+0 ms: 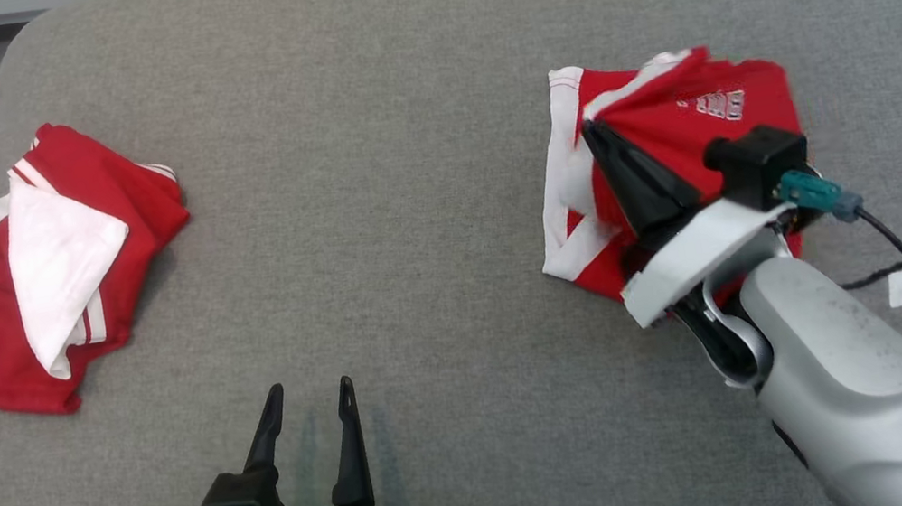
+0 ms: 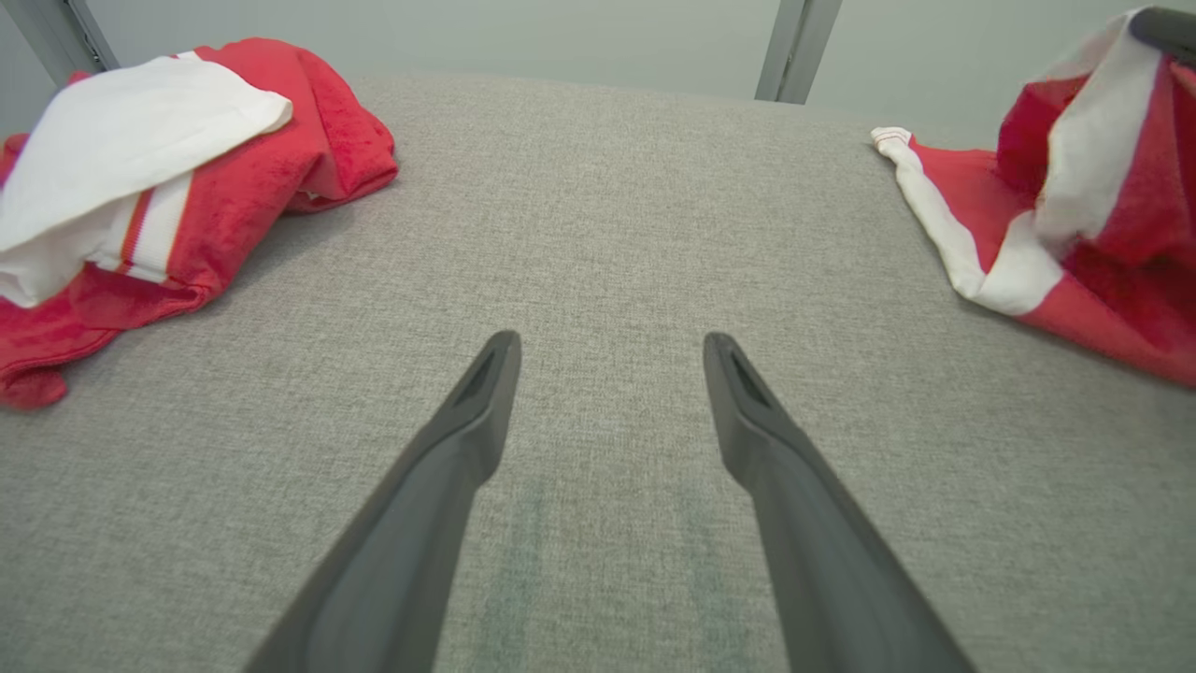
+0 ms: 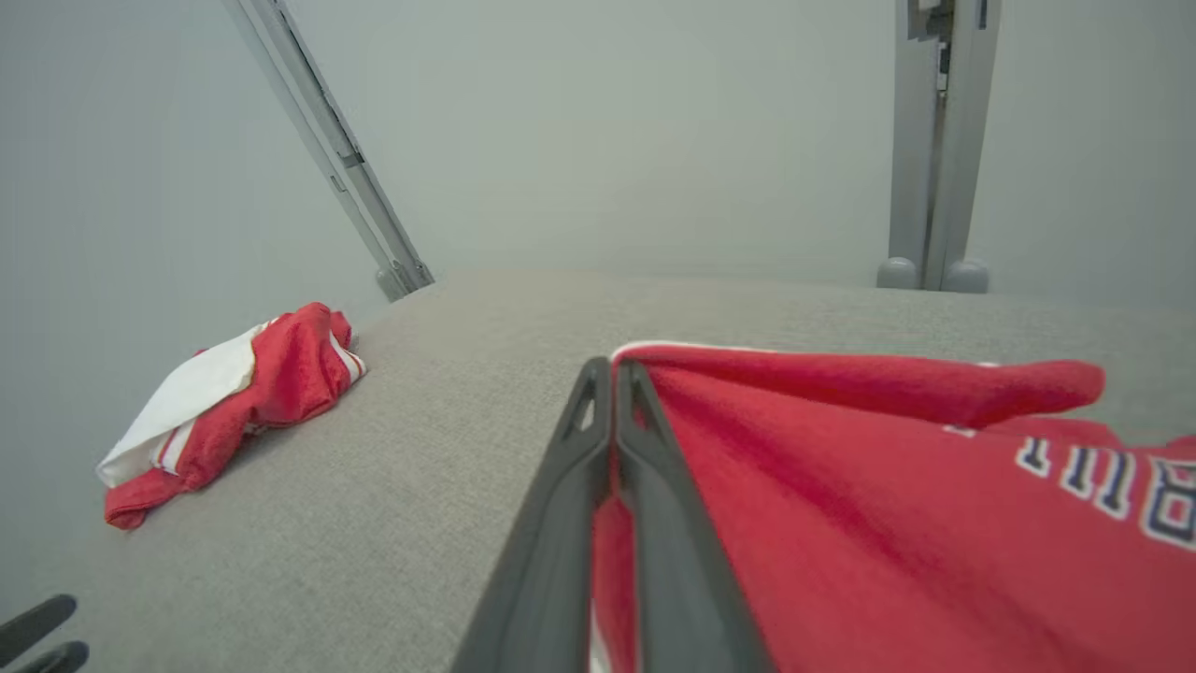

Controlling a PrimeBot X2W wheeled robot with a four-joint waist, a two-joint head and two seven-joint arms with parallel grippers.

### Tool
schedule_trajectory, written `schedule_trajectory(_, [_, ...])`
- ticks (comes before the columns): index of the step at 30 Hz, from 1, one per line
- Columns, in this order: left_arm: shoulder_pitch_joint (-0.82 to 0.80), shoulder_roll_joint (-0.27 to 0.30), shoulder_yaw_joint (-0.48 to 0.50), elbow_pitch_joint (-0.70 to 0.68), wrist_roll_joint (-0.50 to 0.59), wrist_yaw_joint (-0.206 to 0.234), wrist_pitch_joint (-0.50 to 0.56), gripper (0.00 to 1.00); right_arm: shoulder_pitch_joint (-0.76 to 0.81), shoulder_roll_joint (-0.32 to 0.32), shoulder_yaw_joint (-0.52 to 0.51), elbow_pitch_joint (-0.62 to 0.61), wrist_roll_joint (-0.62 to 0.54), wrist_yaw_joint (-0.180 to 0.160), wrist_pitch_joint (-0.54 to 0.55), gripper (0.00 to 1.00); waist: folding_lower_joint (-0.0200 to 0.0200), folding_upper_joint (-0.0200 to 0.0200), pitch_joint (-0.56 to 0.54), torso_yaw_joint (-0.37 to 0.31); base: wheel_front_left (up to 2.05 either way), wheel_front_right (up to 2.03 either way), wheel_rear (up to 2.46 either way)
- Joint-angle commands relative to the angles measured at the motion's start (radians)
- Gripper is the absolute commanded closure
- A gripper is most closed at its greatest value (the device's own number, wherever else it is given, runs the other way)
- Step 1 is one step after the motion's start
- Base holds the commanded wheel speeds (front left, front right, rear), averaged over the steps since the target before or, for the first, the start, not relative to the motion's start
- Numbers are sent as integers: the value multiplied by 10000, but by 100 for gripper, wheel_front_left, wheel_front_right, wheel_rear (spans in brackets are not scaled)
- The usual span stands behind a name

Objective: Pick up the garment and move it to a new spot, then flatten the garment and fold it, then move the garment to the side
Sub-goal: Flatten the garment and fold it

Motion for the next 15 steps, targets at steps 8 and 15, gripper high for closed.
schedule_trajectory(8, [442,42,-225,305,160,-109,6,0,-2214,-35,188,-2435,1531,-9,-12,100,0,-1,-963,228,0,0,0])
schedule_trajectory(15, [730,40,107,328,301,-44,8,0,-2303,-37,-1386,-2934,1198,-9,-10,100,0,-1,-1258,3,0,0,0])
